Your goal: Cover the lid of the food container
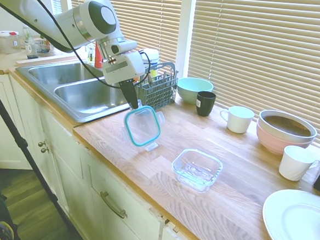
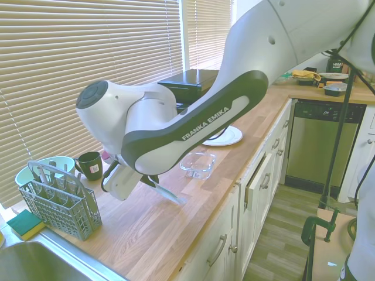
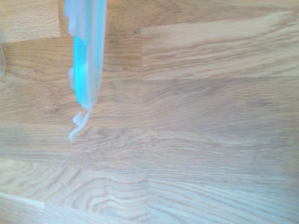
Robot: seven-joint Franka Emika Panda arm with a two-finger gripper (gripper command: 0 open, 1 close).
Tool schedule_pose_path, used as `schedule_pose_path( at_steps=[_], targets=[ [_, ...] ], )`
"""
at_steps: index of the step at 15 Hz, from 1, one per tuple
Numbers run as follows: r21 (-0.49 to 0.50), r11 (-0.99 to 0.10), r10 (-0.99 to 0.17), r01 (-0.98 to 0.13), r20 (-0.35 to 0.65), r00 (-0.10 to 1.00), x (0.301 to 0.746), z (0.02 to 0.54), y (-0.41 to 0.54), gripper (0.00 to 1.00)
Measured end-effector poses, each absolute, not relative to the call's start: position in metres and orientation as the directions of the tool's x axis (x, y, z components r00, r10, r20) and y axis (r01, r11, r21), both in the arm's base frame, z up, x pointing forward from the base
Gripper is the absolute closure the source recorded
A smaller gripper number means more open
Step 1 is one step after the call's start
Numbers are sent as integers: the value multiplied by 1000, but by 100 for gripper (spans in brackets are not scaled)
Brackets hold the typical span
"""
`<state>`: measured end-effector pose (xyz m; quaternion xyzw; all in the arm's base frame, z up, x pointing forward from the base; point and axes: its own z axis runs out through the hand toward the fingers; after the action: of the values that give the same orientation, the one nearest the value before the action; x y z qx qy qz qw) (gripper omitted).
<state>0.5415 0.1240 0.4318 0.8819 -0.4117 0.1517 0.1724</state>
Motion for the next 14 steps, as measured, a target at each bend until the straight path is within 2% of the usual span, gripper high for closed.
schedule_pose_path(
  at_steps=[2,7,14],
  targets=[
    [127,-616,-693,-777,382,612,529,446,114,100],
    [124,-630,-682,-767,385,622,511,448,108,100],
    [90,-648,-682,-757,374,628,480,471,46,100]
  ],
)
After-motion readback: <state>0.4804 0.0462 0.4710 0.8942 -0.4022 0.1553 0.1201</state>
